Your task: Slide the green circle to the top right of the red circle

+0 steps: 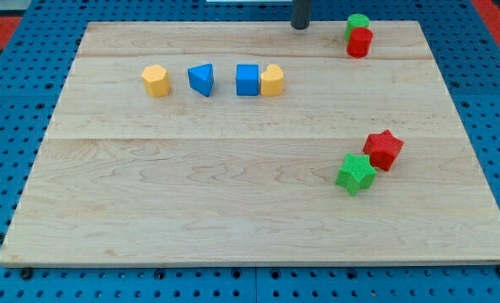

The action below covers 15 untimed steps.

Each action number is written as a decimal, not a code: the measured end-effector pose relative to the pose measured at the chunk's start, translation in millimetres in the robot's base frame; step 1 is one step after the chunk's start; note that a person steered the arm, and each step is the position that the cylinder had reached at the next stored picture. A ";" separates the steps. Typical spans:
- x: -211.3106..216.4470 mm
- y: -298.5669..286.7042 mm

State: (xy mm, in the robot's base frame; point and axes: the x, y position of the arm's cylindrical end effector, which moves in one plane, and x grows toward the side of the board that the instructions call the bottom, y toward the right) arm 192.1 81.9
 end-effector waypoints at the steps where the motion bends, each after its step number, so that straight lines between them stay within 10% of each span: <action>1: 2.0 -0.3; 15: -0.1 87.4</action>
State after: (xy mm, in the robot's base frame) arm 192.0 169.3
